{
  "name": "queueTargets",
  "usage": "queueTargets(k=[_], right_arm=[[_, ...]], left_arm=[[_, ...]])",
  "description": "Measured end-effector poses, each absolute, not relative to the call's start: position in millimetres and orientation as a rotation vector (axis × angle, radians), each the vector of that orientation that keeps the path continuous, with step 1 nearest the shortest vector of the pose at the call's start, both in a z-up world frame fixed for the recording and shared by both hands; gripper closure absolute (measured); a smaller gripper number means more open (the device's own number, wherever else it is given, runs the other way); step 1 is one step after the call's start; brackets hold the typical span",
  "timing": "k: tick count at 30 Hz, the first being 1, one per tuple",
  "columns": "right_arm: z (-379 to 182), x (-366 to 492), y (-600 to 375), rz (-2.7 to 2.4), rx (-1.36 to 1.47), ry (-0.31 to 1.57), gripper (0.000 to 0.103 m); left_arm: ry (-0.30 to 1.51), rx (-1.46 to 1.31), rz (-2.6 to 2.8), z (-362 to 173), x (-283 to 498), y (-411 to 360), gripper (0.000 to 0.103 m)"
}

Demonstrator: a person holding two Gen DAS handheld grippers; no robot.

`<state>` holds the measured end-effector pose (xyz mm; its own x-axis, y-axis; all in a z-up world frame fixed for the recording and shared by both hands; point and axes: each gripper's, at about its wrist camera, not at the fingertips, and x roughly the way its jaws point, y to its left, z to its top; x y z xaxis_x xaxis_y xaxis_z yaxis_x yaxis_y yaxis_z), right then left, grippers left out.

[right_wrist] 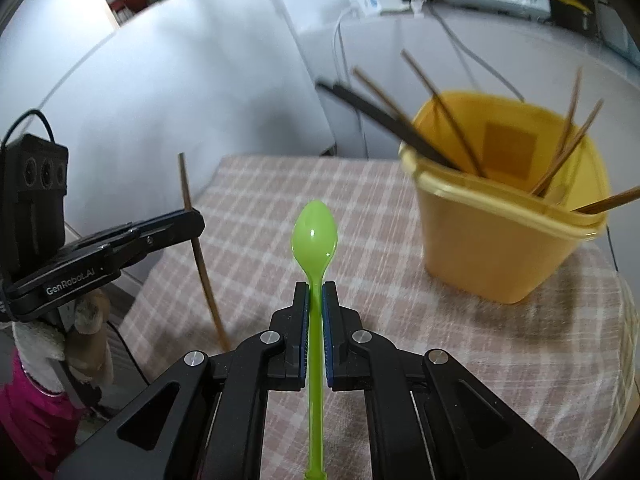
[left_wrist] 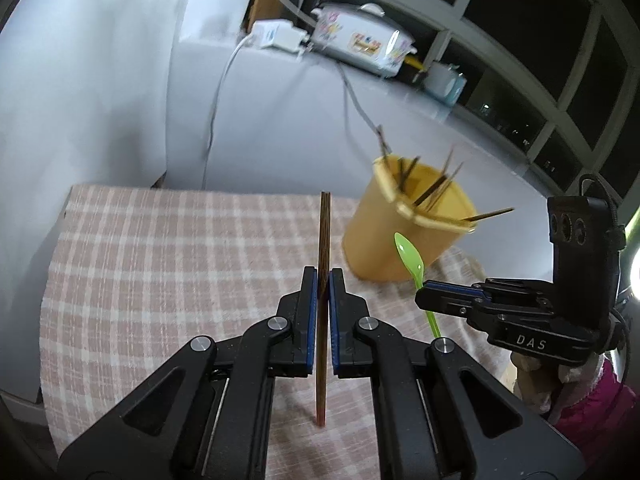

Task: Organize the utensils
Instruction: 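Lift the chopstick and green spoon upright and carry them over the yellow container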

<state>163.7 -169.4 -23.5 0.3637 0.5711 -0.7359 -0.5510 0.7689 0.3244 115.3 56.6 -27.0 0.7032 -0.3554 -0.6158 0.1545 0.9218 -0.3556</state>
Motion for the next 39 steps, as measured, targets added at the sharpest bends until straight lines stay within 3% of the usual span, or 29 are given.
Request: queueTargets(k=[39], right_arm=[[69.6,210.3,-261.1,0.590,0.201,0.614,0.098]], left_arm=[[0.454,-0.234,-0.463,96.5,141.2,-12.8,0.100]])
